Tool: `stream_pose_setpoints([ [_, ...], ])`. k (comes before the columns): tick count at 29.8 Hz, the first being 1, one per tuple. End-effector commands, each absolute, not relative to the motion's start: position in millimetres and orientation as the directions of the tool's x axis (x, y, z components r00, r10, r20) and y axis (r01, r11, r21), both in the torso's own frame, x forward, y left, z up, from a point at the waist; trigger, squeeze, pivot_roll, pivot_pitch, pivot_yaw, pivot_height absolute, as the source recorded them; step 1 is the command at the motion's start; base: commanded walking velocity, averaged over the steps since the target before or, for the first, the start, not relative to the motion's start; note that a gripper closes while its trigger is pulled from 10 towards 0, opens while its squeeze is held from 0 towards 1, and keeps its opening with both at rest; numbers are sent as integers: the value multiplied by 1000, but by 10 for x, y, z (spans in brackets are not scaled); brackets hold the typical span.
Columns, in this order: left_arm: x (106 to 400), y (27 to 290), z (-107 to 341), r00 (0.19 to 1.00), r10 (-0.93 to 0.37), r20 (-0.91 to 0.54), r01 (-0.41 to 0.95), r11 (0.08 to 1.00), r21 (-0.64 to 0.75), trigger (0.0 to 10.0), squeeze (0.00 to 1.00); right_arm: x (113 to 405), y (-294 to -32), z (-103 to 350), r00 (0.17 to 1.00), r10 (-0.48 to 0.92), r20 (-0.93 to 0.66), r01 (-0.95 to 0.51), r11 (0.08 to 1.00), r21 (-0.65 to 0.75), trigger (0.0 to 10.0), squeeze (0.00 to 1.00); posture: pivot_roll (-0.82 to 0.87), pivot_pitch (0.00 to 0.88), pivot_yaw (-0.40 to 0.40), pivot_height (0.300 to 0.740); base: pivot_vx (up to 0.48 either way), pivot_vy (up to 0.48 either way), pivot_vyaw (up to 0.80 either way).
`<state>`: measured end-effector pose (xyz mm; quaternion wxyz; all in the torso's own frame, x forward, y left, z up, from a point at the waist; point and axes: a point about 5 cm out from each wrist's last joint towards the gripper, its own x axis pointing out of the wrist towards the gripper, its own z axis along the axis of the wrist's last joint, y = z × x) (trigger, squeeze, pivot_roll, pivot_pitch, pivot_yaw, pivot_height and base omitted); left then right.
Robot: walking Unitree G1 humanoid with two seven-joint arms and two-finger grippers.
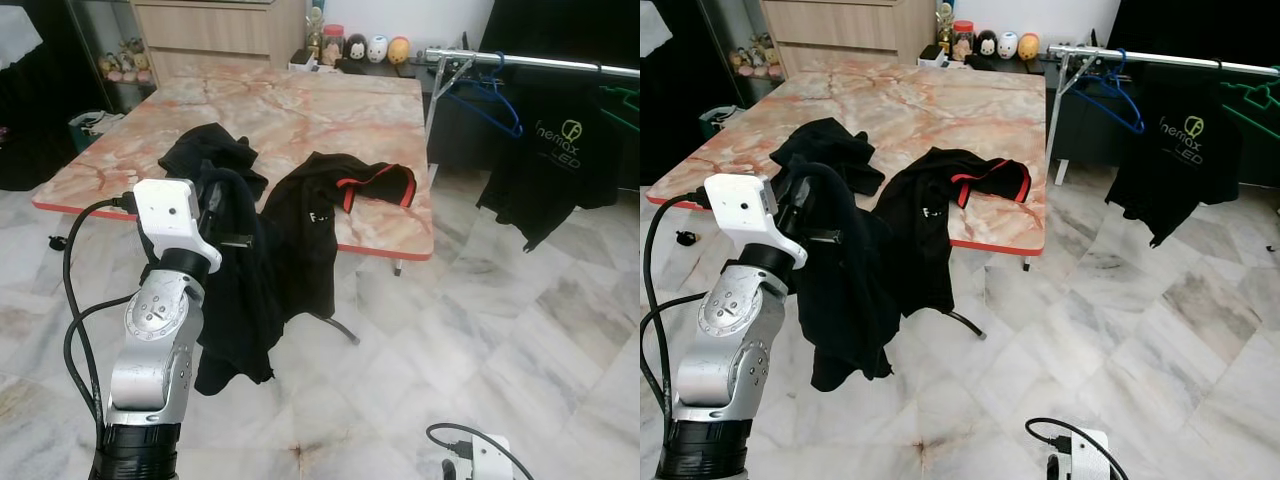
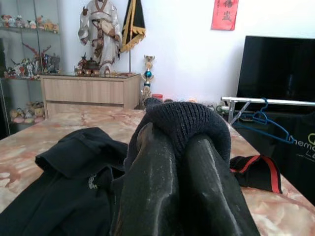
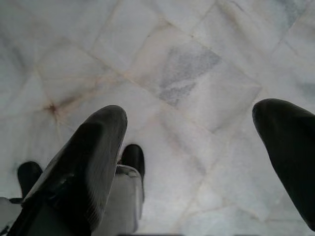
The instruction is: Hang hanger
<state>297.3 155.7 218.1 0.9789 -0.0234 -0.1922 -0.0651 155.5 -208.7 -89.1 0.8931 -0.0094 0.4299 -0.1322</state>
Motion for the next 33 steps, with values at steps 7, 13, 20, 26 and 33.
stream_pose_setpoints([
  [7, 2781, 1747, 2070, 929, -160, 334, 146, 987, 67, 10000, 0, 1521, -2089, -909, 587, -230, -776, 210, 969, -129, 10000, 0, 51, 0, -5, 740, 0, 0, 0],
  [13, 2705, 1957, 2076, 935, -171, 312, 138, 983, 124, 10000, 0, 1450, -2138, -928, 570, -240, -786, 224, 966, -132, 10000, 0, 62, 0, -12, 740, 0, 0, 0],
  [20, 2730, 1941, 2187, 924, -155, 351, 124, 986, 110, 10000, 0, 1436, -2150, -933, 565, -234, -791, 217, 967, -131, 10000, 0, 61, 0, -17, 740, 0, 0, 0],
  [26, 2768, 1926, 2271, 912, -153, 380, 123, 987, 103, 10000, 0, 1427, -2186, -933, 555, -243, -796, 248, 961, -121, 10000, 0, 62, 0, -13, 740, 250, 0, 0],
  [33, 2817, 1941, 2353, 904, -147, 401, 115, 988, 103, 10000, 0, 1458, -2154, -926, 563, -240, -790, 245, 962, -118, 10000, 0, 63, 0, -11, 740, 329, 0, -634],
])
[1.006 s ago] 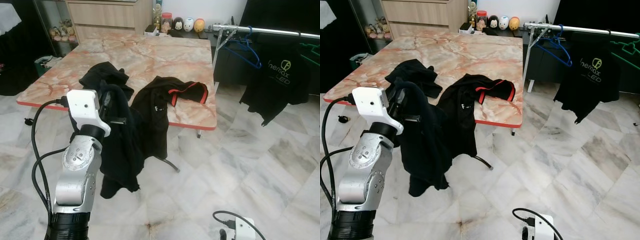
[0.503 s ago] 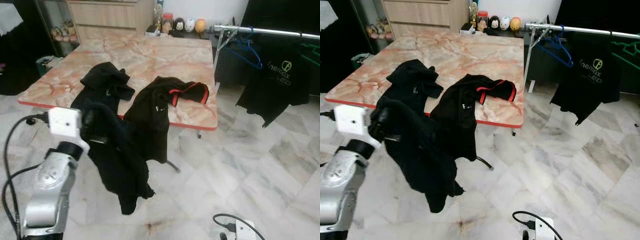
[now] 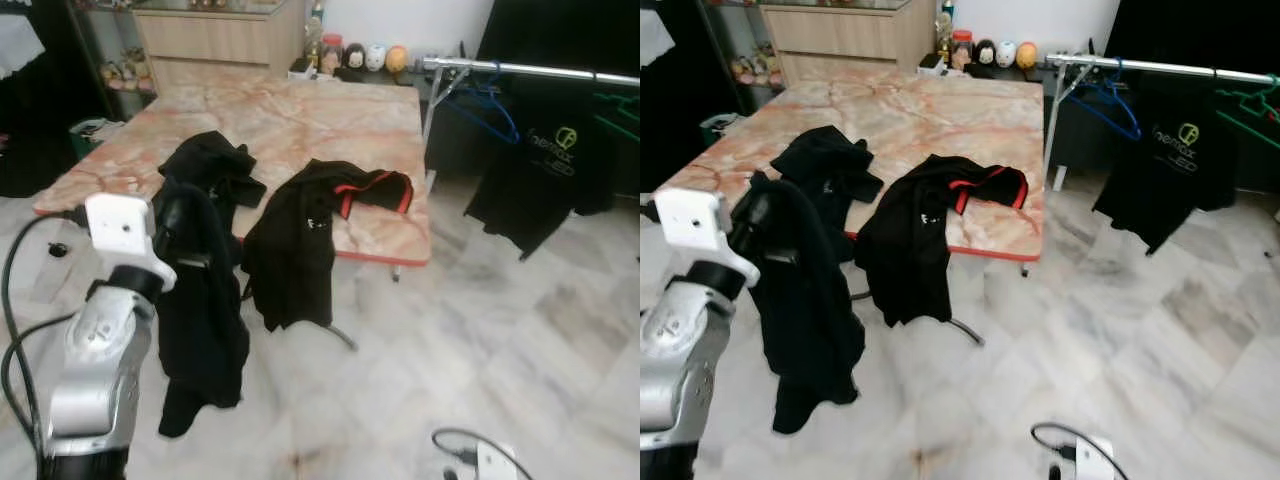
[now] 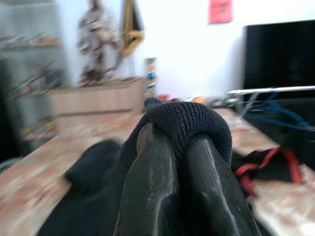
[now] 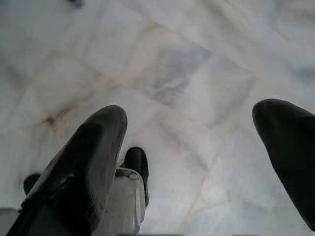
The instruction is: Hang hanger
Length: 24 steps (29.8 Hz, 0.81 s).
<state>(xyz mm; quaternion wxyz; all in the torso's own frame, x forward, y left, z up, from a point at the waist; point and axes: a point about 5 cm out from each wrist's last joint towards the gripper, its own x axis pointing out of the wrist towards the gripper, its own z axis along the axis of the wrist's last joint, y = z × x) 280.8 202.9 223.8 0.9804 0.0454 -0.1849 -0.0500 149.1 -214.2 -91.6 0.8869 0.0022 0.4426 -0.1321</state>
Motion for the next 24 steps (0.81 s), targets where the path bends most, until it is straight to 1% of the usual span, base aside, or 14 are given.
stream_pose_setpoints([
  [1, 2820, 1940, 2365, 904, -147, 402, 115, 988, 103, 10000, 0, 1469, -2146, -924, 566, -239, -789, 245, 963, -116, 10000, 0, 65, 0, -11, 740, 341, 0, -763],
  [8, 2829, 1952, 2398, 901, -134, 413, 101, 990, 101, 10000, 0, 1502, -2132, -912, 580, -226, -783, 236, 966, -104, 10000, 0, 70, 0, -12, 740, 344, 0, -745],
  [13, 2843, 1965, 2441, 897, -127, 424, 90, 990, 107, 10000, 0, 1518, -2125, -904, 591, -215, -778, 209, 972, -109, 10000, 0, 72, 0, -15, 740, 350, 0, 0],
  [14, 2869, 2029, 2503, 893, -98, 439, 63, 994, 94, 10000, 0, 1519, -2126, -905, 591, -213, -778, 209, 972, -107, 10000, 0, 72, 0, -16, 740, 368, 0, 0],
  [17, 2886, 2080, 2555, 888, -76, 453, 44, 996, 83, 10000, 0, 1519, -2124, -905, 590, -211, -779, 207, 973, -106, 10000, 0, 73, 0, -16, 740, 368, 0, 0],
  [20, 2927, 2120, 2794, 857, -97, 505, 38, 991, 126, 10000, 0, 1521, -2122, -905, 590, -206, -780, 201, 974, -105, 10000, 0, 83, 0, -19, 740, 374, 0, 0],
  [21, 2927, 2120, 2794, 857, -97, 505, 38, 991, 126, 10000, 0, 1521, -2122, -905, 590, -206, -780, 201, 974, -105, 10000, 0, 83, 0, -19, 740, 375, 0, 0],
  [24, 2961, 2171, 2996, 828, -112, 549, 34, 988, 150, 10000, 0, 1526, -2113, -906, 591, -198, -782, 190, 976, -103, 10000, 0, 84, 0, -19, 740, 375, 0, 0],
])
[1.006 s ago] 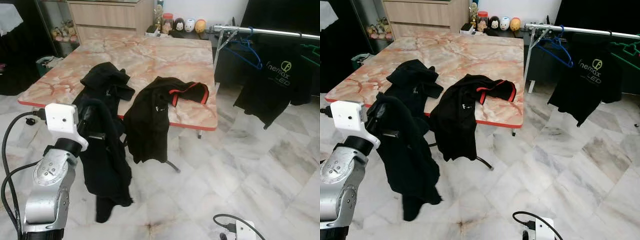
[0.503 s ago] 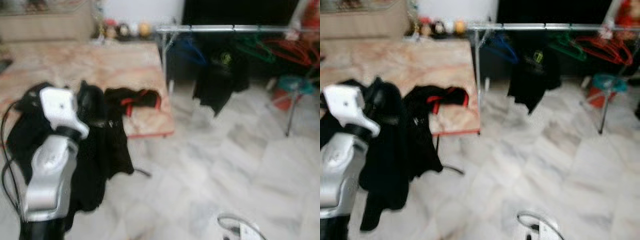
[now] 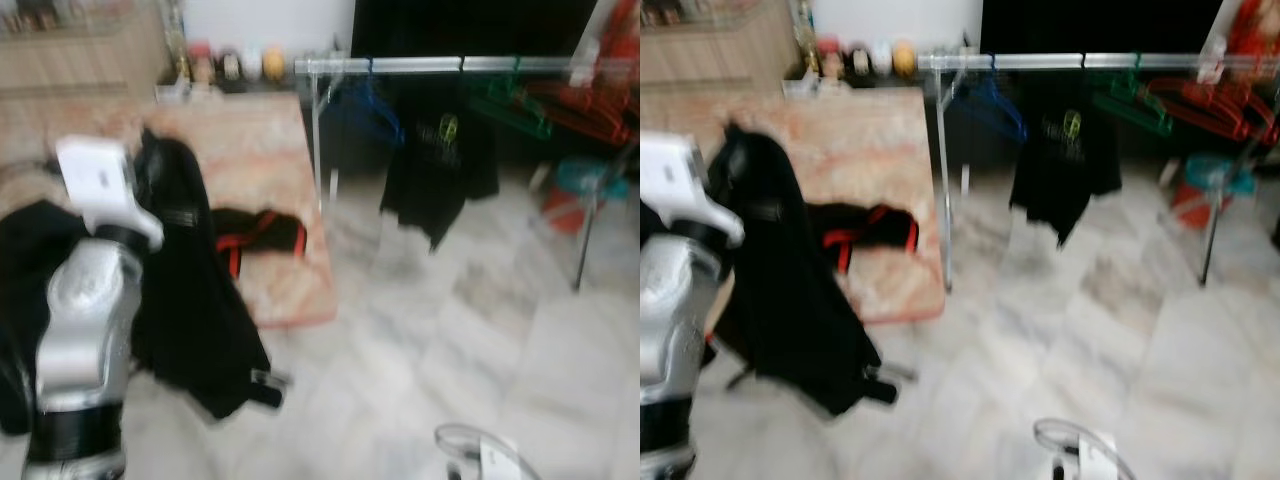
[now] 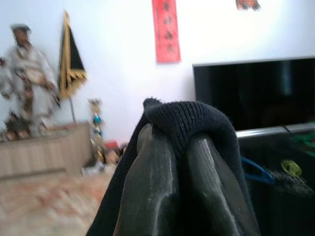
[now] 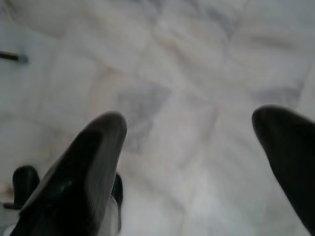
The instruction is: Hang hanger
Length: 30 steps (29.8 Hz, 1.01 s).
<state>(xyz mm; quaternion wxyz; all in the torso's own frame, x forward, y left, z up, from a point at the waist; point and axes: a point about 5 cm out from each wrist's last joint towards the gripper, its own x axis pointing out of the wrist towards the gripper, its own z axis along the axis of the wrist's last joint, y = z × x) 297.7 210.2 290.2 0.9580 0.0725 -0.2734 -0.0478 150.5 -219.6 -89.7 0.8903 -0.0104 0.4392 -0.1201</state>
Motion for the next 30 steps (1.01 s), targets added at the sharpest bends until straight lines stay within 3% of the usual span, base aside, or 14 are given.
stream_pose_setpoints([
  [1, 2979, 2190, 3078, 817, -118, 564, 31, 986, 161, 10000, 0, 1529, -2112, -905, 591, -196, -782, 189, 977, -102, 10000, 0, 86, 0, -19, 740, 371, 0, 0],
  [15, 3224, 2300, 3586, 748, -168, 642, 23, 973, 228, 10000, 0, 1536, -2092, -907, 592, -187, -784, 184, 978, -94, 10000, 0, 89, 0, -4, 740, 382, 0, 0],
  [22, 3209, 2378, 3186, 823, -126, 554, 34, 984, 173, 10000, 0, 1515, -2093, -915, 588, -185, -788, 180, 979, -95, 10000, 0, 89, 0, -5, 740, 334, 0, 0],
  [30, 3024, 2393, 2768, 884, -149, 443, 108, 987, 117, 10000, 0, 1501, -2089, -922, 584, -177, -792, 169, 981, -95, 10000, 0, 98, 0, -6, 740, 0, 0, 0],
])
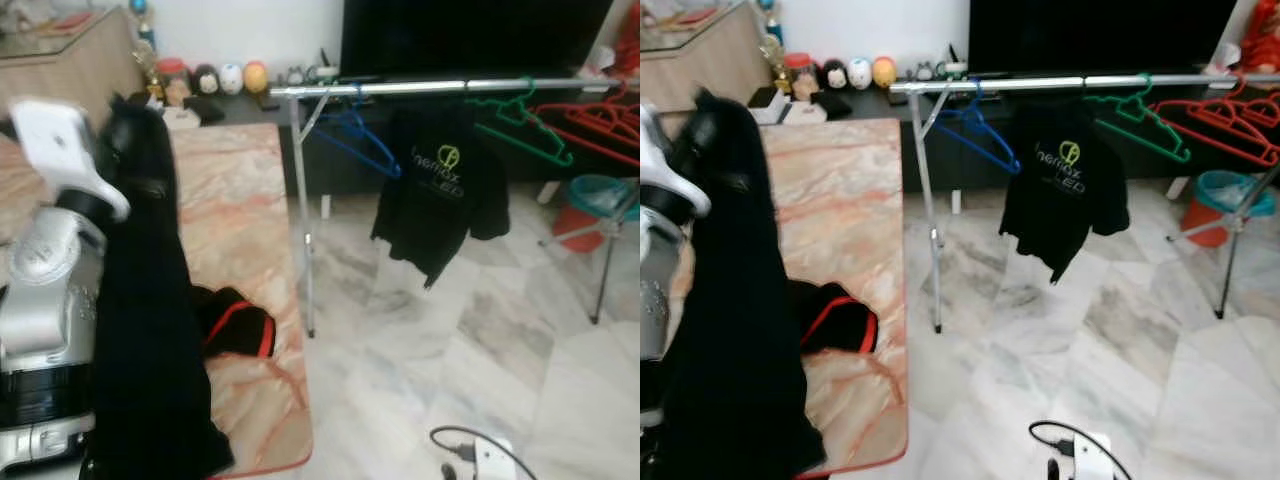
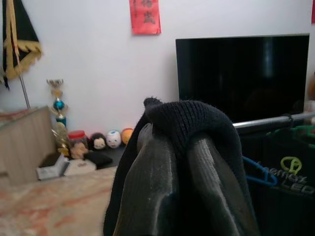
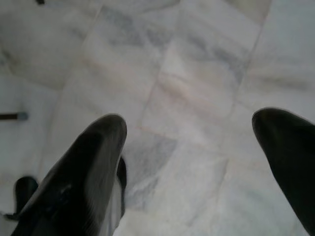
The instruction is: Hang hanger
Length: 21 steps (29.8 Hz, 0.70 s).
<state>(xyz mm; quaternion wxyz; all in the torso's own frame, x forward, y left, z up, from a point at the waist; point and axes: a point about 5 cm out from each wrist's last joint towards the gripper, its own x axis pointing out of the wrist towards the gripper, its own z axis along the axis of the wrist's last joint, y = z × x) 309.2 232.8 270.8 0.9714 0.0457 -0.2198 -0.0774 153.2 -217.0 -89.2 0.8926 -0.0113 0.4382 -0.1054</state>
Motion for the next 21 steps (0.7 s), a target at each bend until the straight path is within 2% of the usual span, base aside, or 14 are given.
stream_pose_setpoints([
  [1, 2995, 2399, 2717, 893, -146, 426, 108, 988, 113, 10000, 0, 1500, -2087, -922, 584, -174, -792, 165, 982, -94, 10000, 0, 96, 0, -5, 740, 0, 0, 0],
  [6, 2952, 2380, 2650, 905, -170, 390, 142, 985, 100, 10000, 0, 1501, -2087, -922, 585, -173, -793, 163, 982, -94, 10000, 0, 96, 0, -5, 740, 0, 0, 0],
  [8, 2862, 2261, 2490, 911, -318, 263, 294, 947, 127, 10000, 0, 1502, -2091, -921, 584, -172, -793, 161, 982, -95, 10000, 0, 99, 0, -6, 740, 0, 0, 0],
  [10, 2834, 2223, 2422, 906, -365, 214, 342, 929, 139, 10000, 0, 1503, -2091, -921, 584, -172, -794, 160, 983, -95, 10000, 0, 102, 0, -6, 740, 0, 0, 0],
  [21, 2658, 2060, 2127, 856, -517, 28, 510, 851, 121, 10000, 0, 1507, -2095, -919, 585, -168, -794, 149, 984, -99, 10000, 0, 101, 0, -8, 740, 0, 0, 0],
])
